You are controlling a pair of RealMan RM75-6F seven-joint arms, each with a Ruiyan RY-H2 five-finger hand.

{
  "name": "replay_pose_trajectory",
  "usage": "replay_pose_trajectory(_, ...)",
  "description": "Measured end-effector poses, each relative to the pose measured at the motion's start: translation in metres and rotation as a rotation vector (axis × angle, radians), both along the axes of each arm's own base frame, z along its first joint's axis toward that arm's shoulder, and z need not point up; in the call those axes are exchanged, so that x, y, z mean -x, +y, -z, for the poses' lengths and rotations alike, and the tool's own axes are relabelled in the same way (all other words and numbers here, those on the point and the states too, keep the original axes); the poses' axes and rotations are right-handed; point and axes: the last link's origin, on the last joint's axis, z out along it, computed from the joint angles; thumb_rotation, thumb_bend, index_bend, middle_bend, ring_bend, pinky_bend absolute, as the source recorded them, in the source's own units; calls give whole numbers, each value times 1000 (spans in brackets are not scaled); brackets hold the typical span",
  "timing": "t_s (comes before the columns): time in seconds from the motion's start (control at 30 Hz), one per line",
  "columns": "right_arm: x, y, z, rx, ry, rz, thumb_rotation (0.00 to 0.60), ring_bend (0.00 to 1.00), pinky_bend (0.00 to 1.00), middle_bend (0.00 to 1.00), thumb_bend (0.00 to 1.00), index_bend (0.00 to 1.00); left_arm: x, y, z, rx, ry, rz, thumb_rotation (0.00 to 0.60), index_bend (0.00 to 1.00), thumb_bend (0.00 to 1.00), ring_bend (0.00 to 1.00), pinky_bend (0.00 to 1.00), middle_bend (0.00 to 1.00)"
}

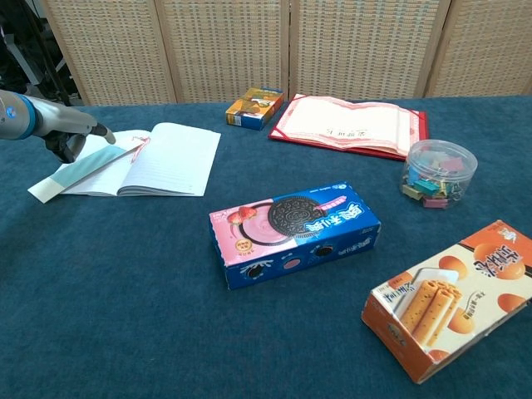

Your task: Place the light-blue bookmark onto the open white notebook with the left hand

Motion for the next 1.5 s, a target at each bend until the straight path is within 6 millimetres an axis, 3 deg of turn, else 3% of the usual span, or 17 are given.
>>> replay_pose_trajectory(0.23,-2,1,0,3,8,-6,600,0,0,0,105,2,-4,-41,-38,37,-45,98,600,21,998,0,0,0)
replay_pose_trajectory(0.33,-4,3,1,5,13,-11,600,0,0,0,105,2,9,-58,-56,28,-44,116,600,21,997,0,0,0)
replay_pose_trajectory(0.53,-5,4,3,1,20,-11,600,0,0,0,105,2,42,-83,-65,26,-51,94,600,21,996,0,0,0)
replay_pose_trajectory(0.9,-8,5,7,-5,35,-23,600,0,0,0,105,2,77,-85,-68,31,-4,52,600,21,995,0,0,0)
replay_pose_trajectory(1.5,-9,6,5,4,31,-25,600,0,0,0,105,2,94,-77,-48,92,67,-8,600,21,1000,0,0,0)
